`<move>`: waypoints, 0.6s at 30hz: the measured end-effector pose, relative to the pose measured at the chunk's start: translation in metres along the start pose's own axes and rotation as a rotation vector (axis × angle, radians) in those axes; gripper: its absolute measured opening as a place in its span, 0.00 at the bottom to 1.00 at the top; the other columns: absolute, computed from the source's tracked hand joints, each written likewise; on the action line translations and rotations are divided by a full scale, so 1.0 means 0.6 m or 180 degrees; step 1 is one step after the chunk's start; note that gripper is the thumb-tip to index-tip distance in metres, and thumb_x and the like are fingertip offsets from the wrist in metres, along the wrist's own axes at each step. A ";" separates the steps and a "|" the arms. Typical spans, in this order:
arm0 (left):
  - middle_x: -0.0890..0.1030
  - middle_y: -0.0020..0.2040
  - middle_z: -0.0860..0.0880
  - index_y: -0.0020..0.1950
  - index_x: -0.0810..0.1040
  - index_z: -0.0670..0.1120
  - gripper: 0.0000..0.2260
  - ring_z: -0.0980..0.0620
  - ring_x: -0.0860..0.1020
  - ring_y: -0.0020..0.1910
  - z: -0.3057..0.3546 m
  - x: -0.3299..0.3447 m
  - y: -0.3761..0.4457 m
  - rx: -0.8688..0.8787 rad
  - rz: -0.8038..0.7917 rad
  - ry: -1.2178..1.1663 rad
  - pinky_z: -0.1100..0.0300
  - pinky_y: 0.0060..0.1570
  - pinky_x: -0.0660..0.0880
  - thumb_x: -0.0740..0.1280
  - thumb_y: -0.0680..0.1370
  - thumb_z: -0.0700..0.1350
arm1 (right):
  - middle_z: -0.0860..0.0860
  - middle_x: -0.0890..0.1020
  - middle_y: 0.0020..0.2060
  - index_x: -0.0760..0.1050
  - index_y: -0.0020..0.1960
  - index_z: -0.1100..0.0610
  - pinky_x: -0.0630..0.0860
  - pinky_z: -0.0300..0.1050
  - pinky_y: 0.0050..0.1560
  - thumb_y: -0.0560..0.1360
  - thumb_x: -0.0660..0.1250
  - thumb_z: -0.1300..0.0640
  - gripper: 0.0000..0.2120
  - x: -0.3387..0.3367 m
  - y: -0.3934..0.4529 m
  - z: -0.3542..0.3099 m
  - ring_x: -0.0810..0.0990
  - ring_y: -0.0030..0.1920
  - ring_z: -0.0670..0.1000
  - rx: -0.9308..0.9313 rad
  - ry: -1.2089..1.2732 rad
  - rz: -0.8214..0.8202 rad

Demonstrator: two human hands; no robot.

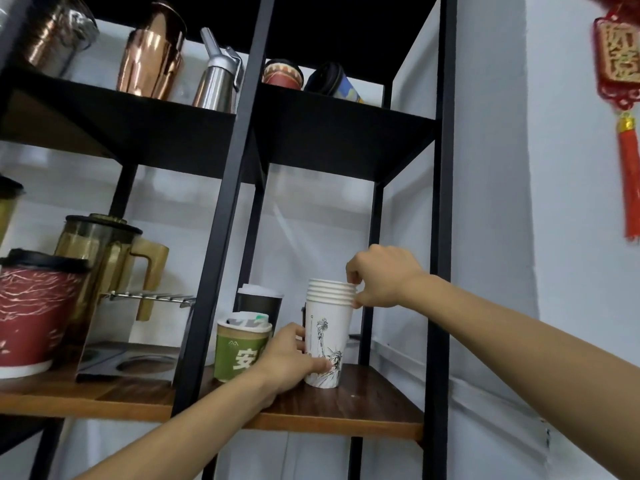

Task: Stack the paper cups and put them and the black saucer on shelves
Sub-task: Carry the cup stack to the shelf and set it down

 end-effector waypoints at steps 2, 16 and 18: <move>0.85 0.53 0.46 0.62 0.76 0.44 0.25 0.49 0.85 0.53 -0.002 -0.001 0.001 -0.0006 0.0018 -0.0007 0.52 0.55 0.83 0.82 0.70 0.36 | 0.49 0.83 0.52 0.81 0.53 0.48 0.79 0.51 0.47 0.70 0.75 0.45 0.14 0.004 0.001 0.002 0.82 0.53 0.56 -0.0002 0.0039 0.0003; 0.83 0.54 0.44 0.59 0.73 0.46 0.26 0.46 0.85 0.54 0.006 -0.007 -0.023 0.0046 -0.0016 0.0113 0.42 0.56 0.84 0.84 0.67 0.38 | 0.48 0.83 0.49 0.80 0.54 0.47 0.71 0.46 0.41 0.71 0.73 0.47 0.12 0.004 -0.021 0.006 0.82 0.49 0.56 0.0078 0.0176 0.0034; 0.83 0.54 0.44 0.59 0.73 0.45 0.26 0.46 0.85 0.54 0.008 -0.007 -0.025 0.0016 -0.0038 0.0125 0.43 0.57 0.84 0.83 0.68 0.38 | 0.49 0.82 0.49 0.80 0.54 0.47 0.70 0.46 0.40 0.72 0.71 0.49 0.11 0.003 -0.023 0.002 0.82 0.49 0.57 0.0042 0.0074 0.0021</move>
Point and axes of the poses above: each hand's wrist, its own y-axis towards the middle knuckle, its own x-axis out of the palm, z = x × y, the point moved 2 cm from there along y, towards the middle knuckle
